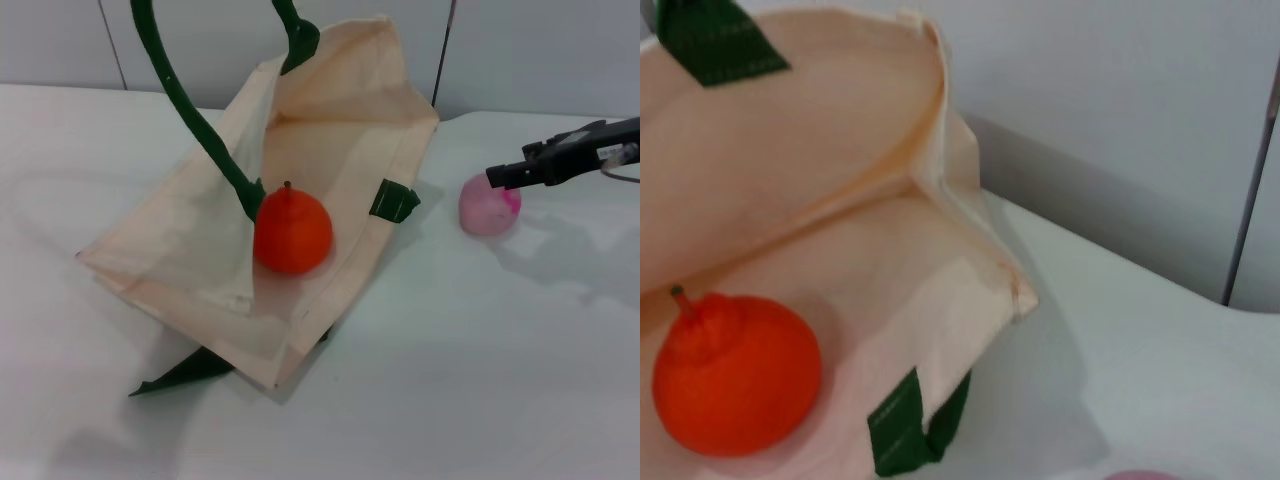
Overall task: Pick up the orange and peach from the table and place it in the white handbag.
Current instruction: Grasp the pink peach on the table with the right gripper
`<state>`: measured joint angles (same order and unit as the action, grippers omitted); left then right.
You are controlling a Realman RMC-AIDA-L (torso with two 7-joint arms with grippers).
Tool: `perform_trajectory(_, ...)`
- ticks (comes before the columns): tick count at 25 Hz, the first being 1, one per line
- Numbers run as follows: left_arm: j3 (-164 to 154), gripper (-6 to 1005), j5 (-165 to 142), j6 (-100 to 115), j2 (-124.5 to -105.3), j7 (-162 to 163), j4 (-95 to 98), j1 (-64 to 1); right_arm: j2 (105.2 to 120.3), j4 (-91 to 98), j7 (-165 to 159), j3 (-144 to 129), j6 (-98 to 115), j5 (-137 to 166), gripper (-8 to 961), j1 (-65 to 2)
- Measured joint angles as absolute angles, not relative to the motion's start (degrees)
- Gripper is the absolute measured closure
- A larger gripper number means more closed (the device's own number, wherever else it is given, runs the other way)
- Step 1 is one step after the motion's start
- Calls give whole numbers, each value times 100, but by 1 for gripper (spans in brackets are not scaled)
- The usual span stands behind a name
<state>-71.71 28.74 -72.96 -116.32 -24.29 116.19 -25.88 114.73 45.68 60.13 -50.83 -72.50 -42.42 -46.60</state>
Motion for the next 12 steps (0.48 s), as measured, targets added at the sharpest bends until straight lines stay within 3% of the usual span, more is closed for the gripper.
perform_trajectory(5, -7171, 879, 2874, -7296, -11628, -2439, 11617, -2602, 11569, 4468, 5745, -5120, -7055, -3656, 153, -4904)
perform_trajectory(12, -7172, 879, 2874, -7314, -11628, -2447, 11612, -2603, 11556, 4232, 5635, -5125, -6950, -3482, 143, -5026)
